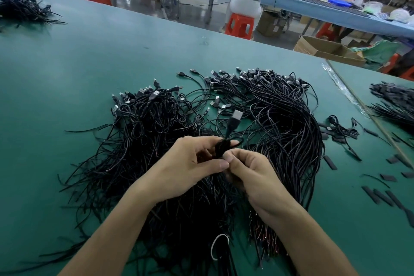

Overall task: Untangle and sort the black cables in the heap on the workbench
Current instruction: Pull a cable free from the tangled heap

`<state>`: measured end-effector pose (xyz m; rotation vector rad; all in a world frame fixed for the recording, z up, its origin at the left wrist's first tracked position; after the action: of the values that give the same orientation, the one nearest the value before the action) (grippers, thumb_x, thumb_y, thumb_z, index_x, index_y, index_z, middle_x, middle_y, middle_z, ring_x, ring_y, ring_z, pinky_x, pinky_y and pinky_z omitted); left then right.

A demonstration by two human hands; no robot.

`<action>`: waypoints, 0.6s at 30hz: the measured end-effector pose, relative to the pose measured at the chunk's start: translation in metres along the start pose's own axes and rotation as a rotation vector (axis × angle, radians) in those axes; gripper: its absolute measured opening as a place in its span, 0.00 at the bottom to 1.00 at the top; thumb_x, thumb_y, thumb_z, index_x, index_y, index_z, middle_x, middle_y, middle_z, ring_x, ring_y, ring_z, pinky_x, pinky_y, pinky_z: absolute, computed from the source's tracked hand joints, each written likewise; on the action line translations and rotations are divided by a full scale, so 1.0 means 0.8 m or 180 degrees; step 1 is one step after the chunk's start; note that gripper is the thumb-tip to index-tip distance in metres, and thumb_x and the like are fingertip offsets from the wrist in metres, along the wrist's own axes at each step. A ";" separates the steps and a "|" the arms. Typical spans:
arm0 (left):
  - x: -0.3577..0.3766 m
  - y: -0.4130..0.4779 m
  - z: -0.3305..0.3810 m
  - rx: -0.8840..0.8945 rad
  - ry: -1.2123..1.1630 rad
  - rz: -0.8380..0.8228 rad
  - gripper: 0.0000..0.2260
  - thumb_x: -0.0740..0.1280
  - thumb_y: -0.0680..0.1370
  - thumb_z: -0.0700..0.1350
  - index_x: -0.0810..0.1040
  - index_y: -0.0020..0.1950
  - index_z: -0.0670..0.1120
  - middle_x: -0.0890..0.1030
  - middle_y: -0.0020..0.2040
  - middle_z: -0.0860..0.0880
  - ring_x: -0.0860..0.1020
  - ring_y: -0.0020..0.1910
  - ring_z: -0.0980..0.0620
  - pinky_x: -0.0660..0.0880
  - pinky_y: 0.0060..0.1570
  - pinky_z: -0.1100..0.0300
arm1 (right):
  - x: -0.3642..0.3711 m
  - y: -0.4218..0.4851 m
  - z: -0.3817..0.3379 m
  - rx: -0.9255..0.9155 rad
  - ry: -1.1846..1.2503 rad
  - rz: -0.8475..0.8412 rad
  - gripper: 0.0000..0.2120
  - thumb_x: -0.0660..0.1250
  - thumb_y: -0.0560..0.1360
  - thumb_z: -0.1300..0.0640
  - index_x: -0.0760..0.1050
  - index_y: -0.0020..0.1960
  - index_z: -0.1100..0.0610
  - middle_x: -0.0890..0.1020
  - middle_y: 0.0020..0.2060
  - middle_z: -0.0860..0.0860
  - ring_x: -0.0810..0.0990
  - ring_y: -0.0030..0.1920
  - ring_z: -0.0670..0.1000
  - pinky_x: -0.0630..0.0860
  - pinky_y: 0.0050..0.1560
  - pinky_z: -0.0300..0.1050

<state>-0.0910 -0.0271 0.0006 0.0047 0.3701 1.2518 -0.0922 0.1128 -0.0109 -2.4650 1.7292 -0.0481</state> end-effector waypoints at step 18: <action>-0.131 -0.016 -0.049 -0.0552 0.1749 0.3073 0.10 0.74 0.76 0.47 0.78 0.55 0.46 0.74 0.48 0.48 0.77 0.43 0.48 0.74 0.45 0.61 | -0.100 0.069 0.024 0.0951 -0.3684 0.1193 0.22 0.58 0.83 0.53 0.63 0.76 0.53 0.71 0.70 0.56 0.67 0.70 0.62 0.67 0.65 0.55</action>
<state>-0.1175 -0.1360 -0.0108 -0.3516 0.7826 2.2445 -0.1694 0.1712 -0.0327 -1.3681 1.3908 0.8803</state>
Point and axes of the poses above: each hand's wrist, its own y-axis towards the middle knuckle, its own x-axis out of the palm, z = x × y, the point moved 6 cm from there along y, towards the middle knuckle
